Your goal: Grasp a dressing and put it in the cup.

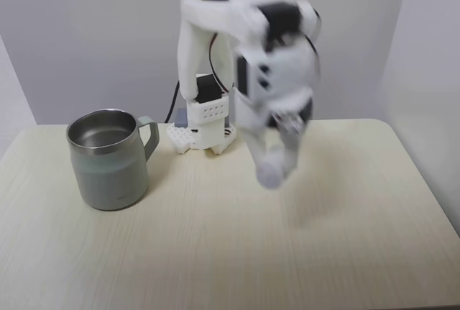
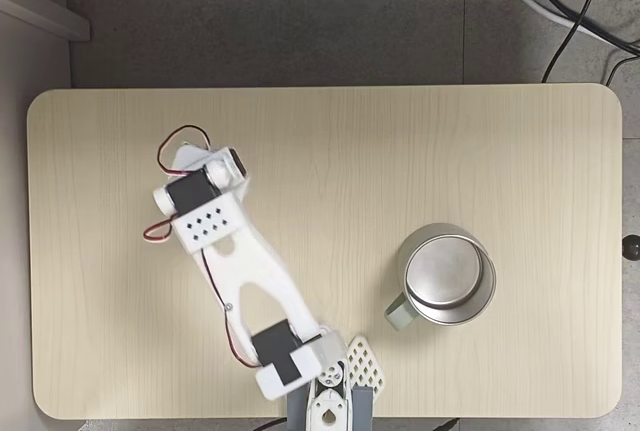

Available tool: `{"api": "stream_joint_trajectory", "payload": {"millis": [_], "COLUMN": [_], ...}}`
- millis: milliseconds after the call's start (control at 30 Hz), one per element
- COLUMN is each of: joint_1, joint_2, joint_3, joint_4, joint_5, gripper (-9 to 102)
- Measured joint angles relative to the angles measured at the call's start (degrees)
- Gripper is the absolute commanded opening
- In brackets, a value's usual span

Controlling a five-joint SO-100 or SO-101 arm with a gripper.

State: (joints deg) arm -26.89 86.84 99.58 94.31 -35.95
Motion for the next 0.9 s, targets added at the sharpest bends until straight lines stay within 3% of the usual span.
{"api": "stream_joint_trajectory", "payload": {"millis": [333,633,900], "joint_1": [12.5,38.8,60.5], "joint_2": [-23.7,-38.3,-40.3], "joint_3": [-7.2,-18.5,-22.3], "joint_4": [8.4,8.4,8.4], "joint_5": [5.6,6.3,5.2], "gripper": [-1,-1,-1]}}
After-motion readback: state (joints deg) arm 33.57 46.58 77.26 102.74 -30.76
